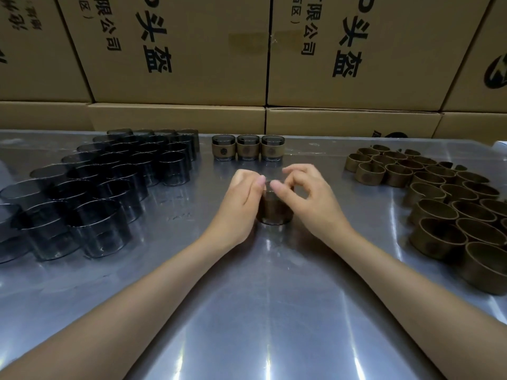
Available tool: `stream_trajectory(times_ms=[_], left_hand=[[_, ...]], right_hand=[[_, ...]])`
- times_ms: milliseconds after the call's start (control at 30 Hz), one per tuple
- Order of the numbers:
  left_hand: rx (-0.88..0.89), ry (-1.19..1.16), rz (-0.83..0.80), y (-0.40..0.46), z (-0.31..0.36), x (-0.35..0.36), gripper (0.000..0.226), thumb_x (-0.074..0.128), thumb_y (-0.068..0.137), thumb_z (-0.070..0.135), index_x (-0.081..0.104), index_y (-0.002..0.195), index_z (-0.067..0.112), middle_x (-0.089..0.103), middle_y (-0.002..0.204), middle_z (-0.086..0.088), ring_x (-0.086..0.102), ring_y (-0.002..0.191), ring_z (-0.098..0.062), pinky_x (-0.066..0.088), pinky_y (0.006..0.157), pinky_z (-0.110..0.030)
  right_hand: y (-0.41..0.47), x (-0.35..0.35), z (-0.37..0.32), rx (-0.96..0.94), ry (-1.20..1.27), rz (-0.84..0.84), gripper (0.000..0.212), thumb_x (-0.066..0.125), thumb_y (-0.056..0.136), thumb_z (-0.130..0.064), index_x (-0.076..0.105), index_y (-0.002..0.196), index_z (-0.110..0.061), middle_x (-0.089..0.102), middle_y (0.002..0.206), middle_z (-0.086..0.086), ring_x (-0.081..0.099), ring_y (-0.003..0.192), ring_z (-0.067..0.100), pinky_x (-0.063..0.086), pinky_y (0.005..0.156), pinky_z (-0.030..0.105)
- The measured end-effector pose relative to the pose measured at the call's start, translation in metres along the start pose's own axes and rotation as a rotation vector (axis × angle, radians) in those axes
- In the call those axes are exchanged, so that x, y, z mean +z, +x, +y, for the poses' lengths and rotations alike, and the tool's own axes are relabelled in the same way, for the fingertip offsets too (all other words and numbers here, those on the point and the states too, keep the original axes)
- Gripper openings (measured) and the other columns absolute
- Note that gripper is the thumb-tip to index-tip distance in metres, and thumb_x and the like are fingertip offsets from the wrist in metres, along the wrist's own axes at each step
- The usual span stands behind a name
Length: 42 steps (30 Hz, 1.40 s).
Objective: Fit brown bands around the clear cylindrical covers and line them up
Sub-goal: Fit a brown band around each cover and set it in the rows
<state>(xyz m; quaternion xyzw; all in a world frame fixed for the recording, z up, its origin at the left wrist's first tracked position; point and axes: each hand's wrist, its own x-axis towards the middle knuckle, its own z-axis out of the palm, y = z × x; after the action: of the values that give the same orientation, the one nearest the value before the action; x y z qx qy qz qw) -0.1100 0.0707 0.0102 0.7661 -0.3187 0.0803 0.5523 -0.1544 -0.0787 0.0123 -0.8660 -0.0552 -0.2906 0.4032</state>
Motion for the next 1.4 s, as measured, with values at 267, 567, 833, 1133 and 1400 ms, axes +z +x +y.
stream_trajectory(times_ms=[267, 567, 833, 1133, 1400], left_hand=[[-0.145, 0.075, 0.058, 0.026, -0.026, -0.012, 0.026, 0.034, 0.104, 0.013, 0.048, 0.126, 0.018, 0.044, 0.128, -0.004, 0.044, 0.108, -0.008, 0.033, 0.09, -0.021], [-0.341, 0.388, 0.194, 0.086, -0.069, -0.029, 0.039, 0.05, 0.094, 0.008, 0.046, 0.133, 0.008, 0.052, 0.133, -0.011, 0.049, 0.122, -0.025, 0.033, 0.09, -0.024], [-0.422, 0.666, 0.174, 0.126, -0.094, -0.036, 0.039, 0.053, 0.091, 0.014, 0.043, 0.127, 0.004, 0.057, 0.124, -0.018, 0.051, 0.117, -0.036, 0.047, 0.088, -0.042], [-0.444, 0.739, 0.149, 0.141, -0.107, -0.036, 0.052, 0.051, 0.094, 0.021, 0.033, 0.14, 0.005, 0.051, 0.132, -0.018, 0.042, 0.125, -0.037, 0.043, 0.088, -0.043], [-0.48, 0.733, 0.13, 0.143, -0.109, -0.036, 0.059, 0.05, 0.096, 0.026, 0.027, 0.147, 0.009, 0.042, 0.144, -0.014, 0.033, 0.134, -0.035, 0.039, 0.1, -0.047]], right_hand=[[0.019, -0.003, 0.024, 0.135, -0.072, -0.113, 0.021, 0.07, 0.086, -0.035, 0.054, 0.098, -0.031, 0.062, 0.101, -0.015, 0.06, 0.099, 0.006, 0.046, 0.081, 0.025], [0.085, 0.001, 0.067, 0.343, -0.543, 0.014, 0.054, 0.059, 0.09, -0.05, 0.04, 0.135, -0.026, 0.062, 0.127, 0.007, 0.058, 0.114, 0.032, 0.048, 0.089, 0.041], [0.121, 0.006, 0.099, 0.401, -0.687, -0.027, 0.065, 0.058, 0.093, -0.044, 0.023, 0.145, -0.028, 0.061, 0.125, 0.015, 0.06, 0.11, 0.038, 0.047, 0.081, 0.04], [0.14, 0.008, 0.117, 0.501, -0.765, -0.003, 0.079, 0.05, 0.097, -0.044, 0.0, 0.153, -0.02, 0.064, 0.115, 0.013, 0.063, 0.102, 0.033, 0.039, 0.071, 0.036], [0.148, 0.008, 0.12, 0.537, -0.827, -0.062, 0.043, 0.042, 0.101, -0.04, 0.039, 0.133, -0.011, 0.059, 0.126, 0.014, 0.056, 0.117, 0.035, 0.034, 0.076, 0.036]])
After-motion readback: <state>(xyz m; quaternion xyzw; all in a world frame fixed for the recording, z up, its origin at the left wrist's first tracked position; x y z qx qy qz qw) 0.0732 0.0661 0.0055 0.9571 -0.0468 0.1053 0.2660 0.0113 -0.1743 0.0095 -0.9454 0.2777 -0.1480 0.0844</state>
